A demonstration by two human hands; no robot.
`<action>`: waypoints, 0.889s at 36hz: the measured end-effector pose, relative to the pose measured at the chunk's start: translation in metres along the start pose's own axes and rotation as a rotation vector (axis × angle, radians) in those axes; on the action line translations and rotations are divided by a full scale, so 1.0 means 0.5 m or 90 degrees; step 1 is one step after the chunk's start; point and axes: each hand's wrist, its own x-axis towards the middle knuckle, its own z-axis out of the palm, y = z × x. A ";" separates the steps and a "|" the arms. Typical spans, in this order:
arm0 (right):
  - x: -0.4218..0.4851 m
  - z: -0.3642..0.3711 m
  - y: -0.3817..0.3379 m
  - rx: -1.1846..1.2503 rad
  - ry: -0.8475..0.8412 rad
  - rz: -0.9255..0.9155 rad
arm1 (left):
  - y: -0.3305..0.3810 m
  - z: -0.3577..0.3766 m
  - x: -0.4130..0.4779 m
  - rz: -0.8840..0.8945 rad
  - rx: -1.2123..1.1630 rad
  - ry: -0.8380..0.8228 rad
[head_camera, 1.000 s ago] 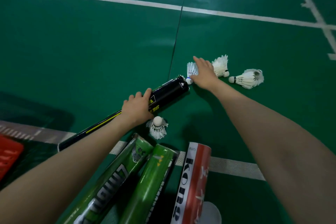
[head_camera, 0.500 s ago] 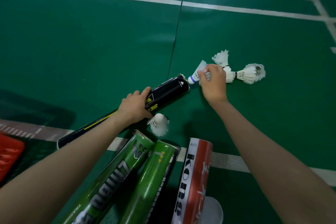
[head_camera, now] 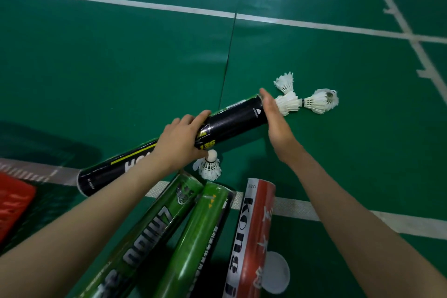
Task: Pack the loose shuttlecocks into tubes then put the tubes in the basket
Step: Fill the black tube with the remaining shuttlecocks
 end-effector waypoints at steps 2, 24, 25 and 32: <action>-0.005 0.000 0.012 0.010 -0.045 0.009 | 0.001 -0.002 0.004 0.005 0.011 -0.010; 0.191 -0.137 0.100 -0.215 0.195 0.209 | 0.023 -0.007 0.123 -0.066 0.031 -0.166; 0.186 -0.136 0.105 -0.221 0.197 0.206 | 0.025 -0.006 0.125 -0.067 0.023 -0.169; 0.102 -0.119 0.119 -0.247 0.171 0.182 | 0.046 -0.003 0.126 -0.063 0.009 -0.192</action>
